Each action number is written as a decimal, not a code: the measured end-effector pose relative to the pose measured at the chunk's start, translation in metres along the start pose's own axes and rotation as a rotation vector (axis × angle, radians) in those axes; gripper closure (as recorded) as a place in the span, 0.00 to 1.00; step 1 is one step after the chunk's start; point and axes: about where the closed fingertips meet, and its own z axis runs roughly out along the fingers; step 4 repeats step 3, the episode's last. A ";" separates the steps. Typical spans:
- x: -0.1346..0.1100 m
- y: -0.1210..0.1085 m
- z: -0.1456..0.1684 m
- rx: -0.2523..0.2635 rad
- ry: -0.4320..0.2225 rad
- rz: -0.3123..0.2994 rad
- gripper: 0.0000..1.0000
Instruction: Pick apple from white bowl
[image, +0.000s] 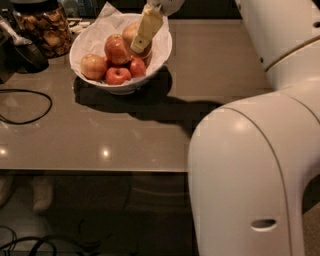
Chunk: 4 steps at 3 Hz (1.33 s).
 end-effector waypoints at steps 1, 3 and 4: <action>-0.019 0.014 -0.024 0.012 -0.022 -0.074 1.00; -0.034 0.028 -0.045 0.026 -0.040 -0.133 1.00; -0.034 0.028 -0.045 0.026 -0.040 -0.133 1.00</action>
Offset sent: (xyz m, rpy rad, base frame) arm -0.0687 -0.0051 0.0819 -0.0266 -0.0933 0.1792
